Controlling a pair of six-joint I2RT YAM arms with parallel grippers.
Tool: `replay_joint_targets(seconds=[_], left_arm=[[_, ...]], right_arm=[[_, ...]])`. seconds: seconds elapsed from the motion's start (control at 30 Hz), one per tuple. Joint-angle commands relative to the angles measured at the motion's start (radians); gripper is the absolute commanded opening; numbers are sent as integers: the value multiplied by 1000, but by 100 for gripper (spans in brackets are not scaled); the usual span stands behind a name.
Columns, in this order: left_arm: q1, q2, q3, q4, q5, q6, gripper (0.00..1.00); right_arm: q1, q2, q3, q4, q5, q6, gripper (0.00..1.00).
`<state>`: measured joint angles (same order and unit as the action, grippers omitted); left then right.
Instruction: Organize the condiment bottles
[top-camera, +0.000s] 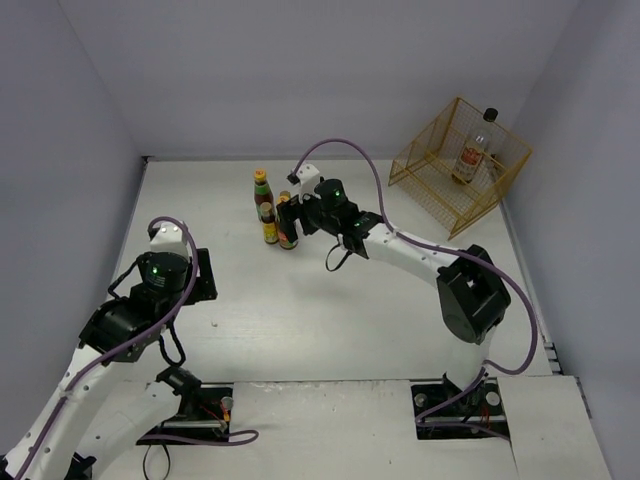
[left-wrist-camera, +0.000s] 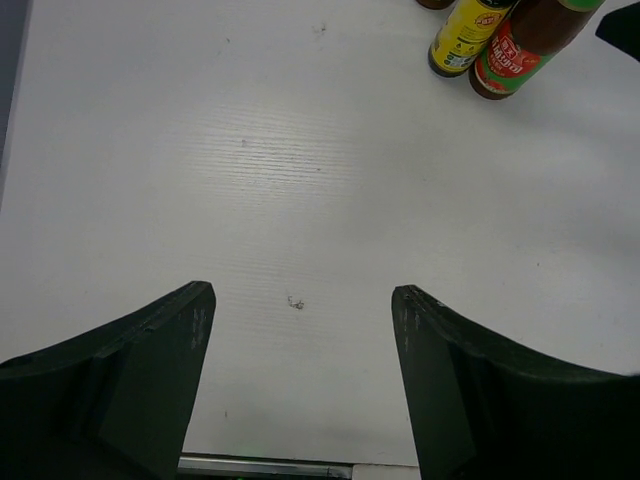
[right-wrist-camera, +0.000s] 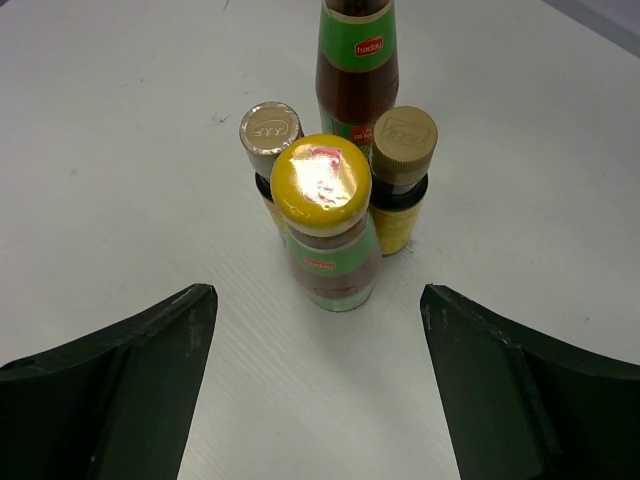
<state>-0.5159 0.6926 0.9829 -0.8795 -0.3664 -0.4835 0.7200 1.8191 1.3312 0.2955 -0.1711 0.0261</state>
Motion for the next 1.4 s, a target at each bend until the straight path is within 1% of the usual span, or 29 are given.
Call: replay_joint_targets(seconds=[0.0, 0.2, 0.37, 0.5, 0.67, 0.7, 0.9, 0.93, 0.97, 1.03, 1.07, 1.13, 1.17, 1.23, 1.37], left_arm=[[7, 7, 36, 2, -32, -18, 71], [7, 4, 34, -13, -46, -26, 71], [7, 2, 31, -19, -62, -26, 71], [7, 5, 34, -16, -72, -26, 71], [7, 7, 31, -16, -75, -27, 71], [7, 8, 31, -18, -75, -27, 71], [7, 5, 30, -21, -72, -32, 71], [7, 4, 27, -21, -69, -33, 71], [7, 4, 25, -21, -69, -33, 71], [7, 2, 19, -21, -66, -38, 71], [7, 1, 17, -21, -62, -41, 71], [7, -2, 14, -19, -57, -46, 71], [7, -7, 13, -16, -54, -47, 71], [7, -5, 11, -16, -49, -49, 71], [7, -4, 11, -7, -46, -47, 71]], right_arm=[[1, 14, 86, 148, -4, 3, 84], [1, 83, 123, 171, -4, 9, 79], [-1, 115, 126, 198, -2, 9, 77], [-8, 135, 122, 215, -2, 9, 71], [-17, 154, 120, 241, -18, 6, 67], [-19, 160, 122, 243, -21, 8, 63], [-28, 157, 92, 281, -25, 21, 54], [-31, 155, 86, 286, -24, 21, 52], [-36, 151, 82, 290, -21, 21, 44], [-39, 141, 60, 309, -18, 24, 35], [-45, 131, 54, 312, -16, 23, 23], [-50, 115, 39, 309, -7, 20, 14], [-59, 83, 20, 298, 2, 11, 1], [-63, 54, 16, 291, 12, -3, 0], [-111, -38, 11, 236, 18, -38, 0]])
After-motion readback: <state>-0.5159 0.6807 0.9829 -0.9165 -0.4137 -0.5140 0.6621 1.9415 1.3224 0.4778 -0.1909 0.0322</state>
